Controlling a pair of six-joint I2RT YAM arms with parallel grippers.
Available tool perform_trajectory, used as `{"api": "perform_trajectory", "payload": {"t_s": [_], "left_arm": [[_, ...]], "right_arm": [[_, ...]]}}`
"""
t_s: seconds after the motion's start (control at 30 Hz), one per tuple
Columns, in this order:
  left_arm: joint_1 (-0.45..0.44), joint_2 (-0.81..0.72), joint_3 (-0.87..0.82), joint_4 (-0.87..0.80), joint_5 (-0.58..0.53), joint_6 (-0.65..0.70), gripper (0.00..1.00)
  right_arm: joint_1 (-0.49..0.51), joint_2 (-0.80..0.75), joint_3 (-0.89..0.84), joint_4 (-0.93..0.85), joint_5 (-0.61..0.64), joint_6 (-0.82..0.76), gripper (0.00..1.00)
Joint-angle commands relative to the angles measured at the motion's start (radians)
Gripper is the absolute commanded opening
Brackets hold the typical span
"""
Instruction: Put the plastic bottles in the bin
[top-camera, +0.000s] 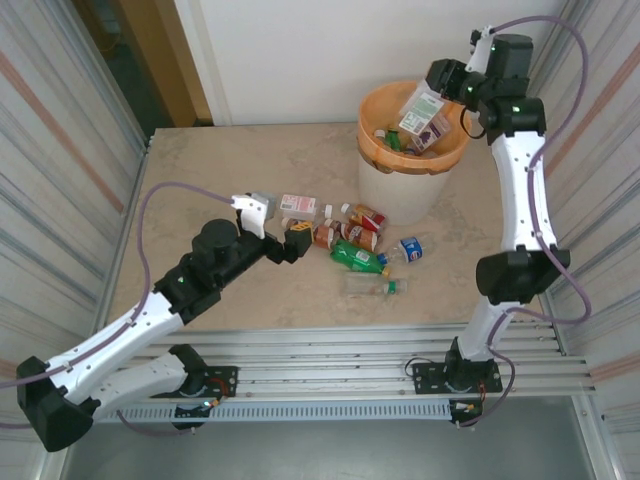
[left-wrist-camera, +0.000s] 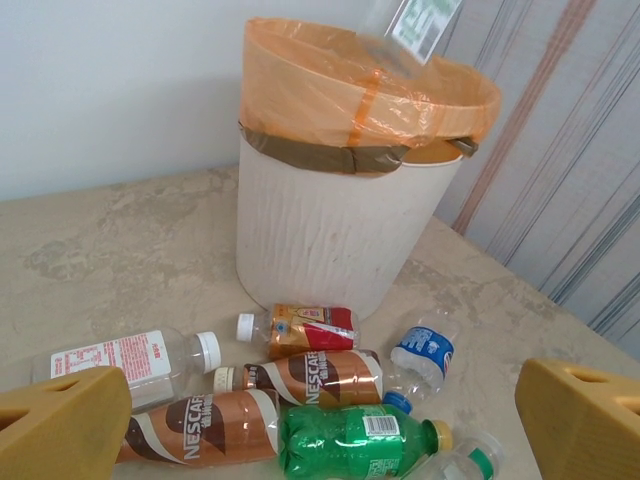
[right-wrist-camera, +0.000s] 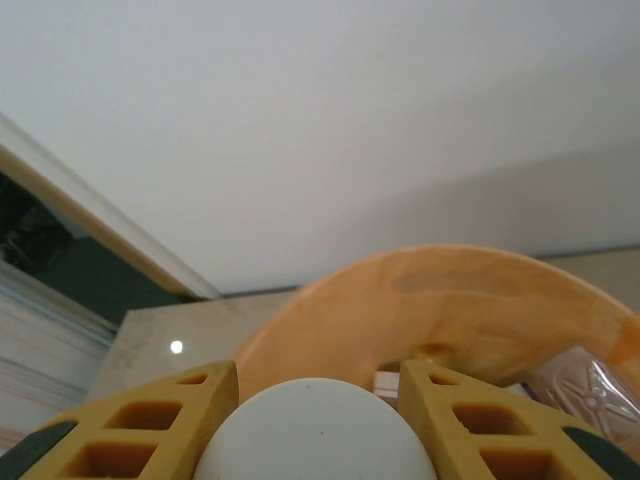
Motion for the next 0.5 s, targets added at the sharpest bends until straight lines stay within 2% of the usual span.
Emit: {"api": "perform_trajectory", "payload": {"t_s": [0.0,0.17,0.47], "left_arm": [[0.005,0.005,-0.002,-0.004,-0.019,0.029,0.99],[0.005,0.031,0.010,-0.007,-0.008,0.035,0.99],[0.005,0.112,0.046,-0.023,0.027,0.066,0.99]], "right_arm": [[0.001,0.039,0.046,-0.033,-0.014,-0.025,0.00],[0.009,0.097,0.042,-0.053,-0.032,-0.032,0.01],[0.070,0.176,0.044,-0.098,0.030,-0.094,0.22]]}}
